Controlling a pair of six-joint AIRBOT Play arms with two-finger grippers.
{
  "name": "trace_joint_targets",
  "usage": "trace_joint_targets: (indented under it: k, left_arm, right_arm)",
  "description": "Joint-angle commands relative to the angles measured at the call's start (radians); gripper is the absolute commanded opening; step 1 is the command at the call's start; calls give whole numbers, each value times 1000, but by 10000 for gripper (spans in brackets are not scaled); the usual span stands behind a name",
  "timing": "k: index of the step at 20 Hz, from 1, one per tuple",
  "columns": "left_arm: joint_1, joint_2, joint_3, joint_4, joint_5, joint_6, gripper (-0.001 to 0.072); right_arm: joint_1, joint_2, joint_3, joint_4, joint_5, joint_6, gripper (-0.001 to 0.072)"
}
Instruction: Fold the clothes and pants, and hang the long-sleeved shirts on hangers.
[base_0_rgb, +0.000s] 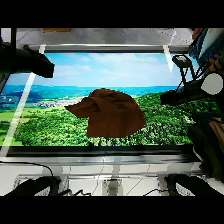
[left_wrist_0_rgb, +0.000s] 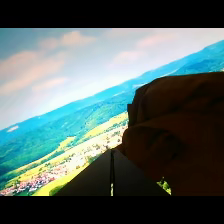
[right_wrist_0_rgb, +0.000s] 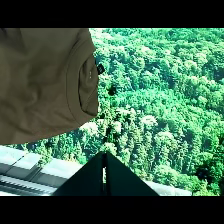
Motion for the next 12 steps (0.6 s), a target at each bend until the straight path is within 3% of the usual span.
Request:
trace_joint_targets:
  k: [1, 7, 12]
  left_arm:
    - [0, -13, 0, 1, 0, 0, 13]
    - [25, -96, -3, 108, -21, 0, 14]
    - [146, -68, -141, 45, -48, 1, 13]
  right_arm:
    - [1, -1, 0, 0, 0, 0, 13]
    - [1, -1, 0, 0, 0, 0, 13]
    - [1, -1, 0, 0, 1, 0, 13]
